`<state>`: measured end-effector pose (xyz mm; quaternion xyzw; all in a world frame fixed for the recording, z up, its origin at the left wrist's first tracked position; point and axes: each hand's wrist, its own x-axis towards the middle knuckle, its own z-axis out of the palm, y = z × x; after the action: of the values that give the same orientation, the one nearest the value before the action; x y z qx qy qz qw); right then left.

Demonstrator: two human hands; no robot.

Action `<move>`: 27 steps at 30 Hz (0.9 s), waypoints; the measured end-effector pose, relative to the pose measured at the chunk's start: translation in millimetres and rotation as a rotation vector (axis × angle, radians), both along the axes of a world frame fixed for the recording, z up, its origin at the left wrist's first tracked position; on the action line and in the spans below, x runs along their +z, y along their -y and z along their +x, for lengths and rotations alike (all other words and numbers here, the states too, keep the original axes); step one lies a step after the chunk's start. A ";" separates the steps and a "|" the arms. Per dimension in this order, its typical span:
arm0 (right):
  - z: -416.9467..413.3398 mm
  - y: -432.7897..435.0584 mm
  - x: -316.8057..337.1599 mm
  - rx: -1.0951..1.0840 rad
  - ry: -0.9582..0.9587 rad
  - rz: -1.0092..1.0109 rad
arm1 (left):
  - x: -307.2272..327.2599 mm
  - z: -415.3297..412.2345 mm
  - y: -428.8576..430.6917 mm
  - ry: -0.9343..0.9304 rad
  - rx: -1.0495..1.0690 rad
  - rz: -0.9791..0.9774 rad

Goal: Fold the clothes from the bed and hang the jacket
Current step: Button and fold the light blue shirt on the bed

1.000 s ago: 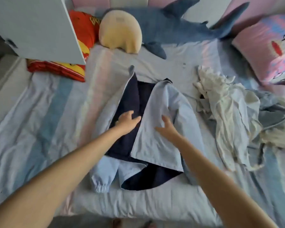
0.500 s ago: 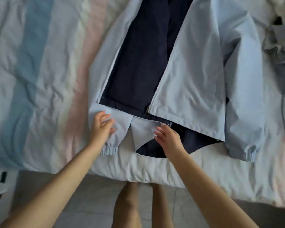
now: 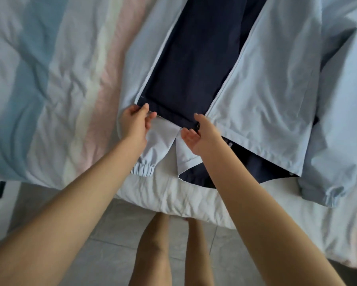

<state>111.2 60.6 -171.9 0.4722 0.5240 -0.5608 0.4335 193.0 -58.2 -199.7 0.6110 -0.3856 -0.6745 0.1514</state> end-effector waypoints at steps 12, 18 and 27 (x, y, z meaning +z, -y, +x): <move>0.9 -13.5 -31.8 -0.036 -0.213 0.146 | 0.1 5.2 -4.9 0.005 -0.087 -0.228; 19.9 -65.9 -4.7 0.307 -0.431 0.128 | 28.0 26.8 -29.4 -0.034 -0.498 -0.745; 26.7 -143.4 34.2 0.404 -0.552 -0.037 | 78.7 16.8 -106.3 -0.124 -0.318 -0.488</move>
<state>138.0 204.0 -137.8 0.1814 0.6941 -0.5797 0.3863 209.8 48.1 -121.1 0.4463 -0.6171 -0.6132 0.2096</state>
